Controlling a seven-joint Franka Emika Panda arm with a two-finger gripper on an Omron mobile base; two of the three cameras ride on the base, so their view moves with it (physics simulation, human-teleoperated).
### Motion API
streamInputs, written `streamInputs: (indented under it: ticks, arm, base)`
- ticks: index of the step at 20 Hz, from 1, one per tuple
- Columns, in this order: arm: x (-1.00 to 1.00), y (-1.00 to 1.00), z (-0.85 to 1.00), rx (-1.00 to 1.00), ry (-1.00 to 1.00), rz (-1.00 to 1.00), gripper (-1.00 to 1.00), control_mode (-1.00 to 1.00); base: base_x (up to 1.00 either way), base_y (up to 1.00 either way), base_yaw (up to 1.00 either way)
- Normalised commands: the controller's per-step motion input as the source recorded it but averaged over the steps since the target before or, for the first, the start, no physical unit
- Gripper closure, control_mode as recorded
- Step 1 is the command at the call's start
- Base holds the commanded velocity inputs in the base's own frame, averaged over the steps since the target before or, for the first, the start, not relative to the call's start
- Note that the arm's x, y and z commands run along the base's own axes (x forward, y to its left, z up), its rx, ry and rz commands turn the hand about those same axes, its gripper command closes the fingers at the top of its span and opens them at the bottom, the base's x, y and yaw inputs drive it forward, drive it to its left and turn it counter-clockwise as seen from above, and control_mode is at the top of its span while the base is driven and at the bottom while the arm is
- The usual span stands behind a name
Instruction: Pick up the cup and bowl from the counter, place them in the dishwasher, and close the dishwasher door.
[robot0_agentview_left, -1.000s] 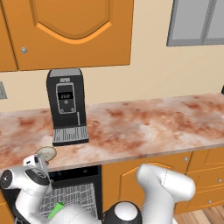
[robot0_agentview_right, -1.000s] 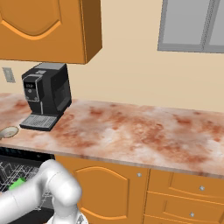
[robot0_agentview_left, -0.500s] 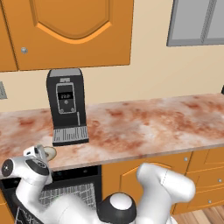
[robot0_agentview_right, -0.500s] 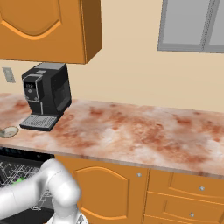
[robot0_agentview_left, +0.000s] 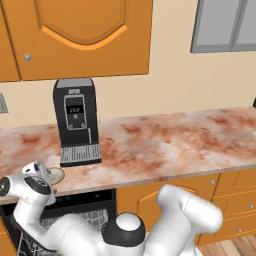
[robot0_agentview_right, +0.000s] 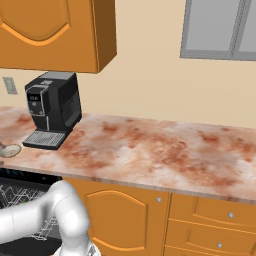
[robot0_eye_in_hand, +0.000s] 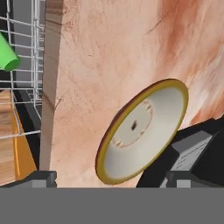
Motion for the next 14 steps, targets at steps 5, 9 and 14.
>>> streamInputs:
  ticks: [5, 9, 14]
  arm:
    - [0.34, 0.08, -0.06, -0.02, 0.0, 0.0, -1.0, -1.0]
    - [0.31, 0.11, -0.23, -0.03, 0.0, 0.0, -1.0, -1.0]
    - [0.14, 0.29, -0.47, -0.02, 0.0, 0.0, -1.0, -1.0]
  base:
    - [0.0, 0.0, 0.0]
    - [0.0, 0.0, 0.0]
    - [0.0, 0.0, 0.0]
